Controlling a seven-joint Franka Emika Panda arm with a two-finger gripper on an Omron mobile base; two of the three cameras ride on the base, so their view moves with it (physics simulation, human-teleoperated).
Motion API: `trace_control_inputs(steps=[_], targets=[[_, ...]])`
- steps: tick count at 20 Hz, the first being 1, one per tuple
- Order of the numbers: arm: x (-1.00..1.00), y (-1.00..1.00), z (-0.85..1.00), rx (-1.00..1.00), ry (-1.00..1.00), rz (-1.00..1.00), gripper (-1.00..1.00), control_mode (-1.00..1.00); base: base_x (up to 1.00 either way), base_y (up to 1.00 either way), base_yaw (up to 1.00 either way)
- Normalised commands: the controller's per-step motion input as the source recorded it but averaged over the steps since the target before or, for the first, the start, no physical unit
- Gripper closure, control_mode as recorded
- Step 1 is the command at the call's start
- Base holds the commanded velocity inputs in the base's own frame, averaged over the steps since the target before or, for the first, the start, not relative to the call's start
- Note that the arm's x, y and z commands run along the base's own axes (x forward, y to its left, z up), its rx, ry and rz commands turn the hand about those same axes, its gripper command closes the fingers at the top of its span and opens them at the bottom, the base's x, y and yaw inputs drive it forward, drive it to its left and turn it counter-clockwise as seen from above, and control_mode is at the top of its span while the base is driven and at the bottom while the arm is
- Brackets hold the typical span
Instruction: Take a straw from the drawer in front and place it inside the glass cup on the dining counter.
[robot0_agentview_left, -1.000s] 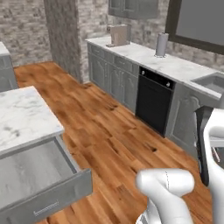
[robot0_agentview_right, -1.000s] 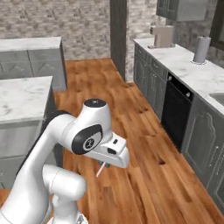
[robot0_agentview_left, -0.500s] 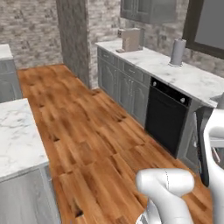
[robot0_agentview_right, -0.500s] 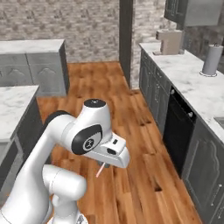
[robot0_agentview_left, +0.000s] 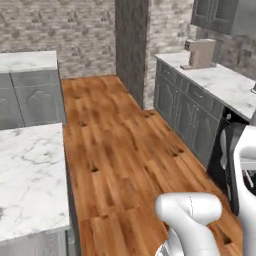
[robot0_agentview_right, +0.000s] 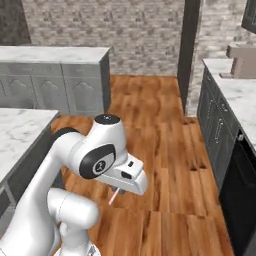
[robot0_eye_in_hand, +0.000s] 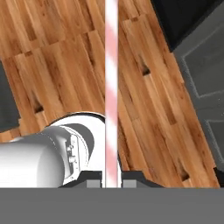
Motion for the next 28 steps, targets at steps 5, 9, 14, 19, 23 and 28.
trace_control_inputs(steps=[5,9,14,19,23,28], targets=[[0.00,0.00,0.00,0.00,0.00,0.00,1.00,1.00,1.00,-0.45,0.37],[0.00,0.00,0.00,0.00,0.00,0.00,1.00,1.00,1.00,-0.62,0.33],[0.00,0.00,0.00,0.00,0.00,0.00,1.00,1.00,0.95,-0.52,0.39],[0.00,0.00,0.00,0.00,0.00,0.00,1.00,1.00,0.88,-0.44,0.46],[0.00,0.00,0.00,0.00,0.00,0.00,1.00,1.00,0.94,-0.46,0.47],[0.00,0.00,0.00,0.00,0.00,0.00,1.00,1.00,0.90,-0.44,0.48]])
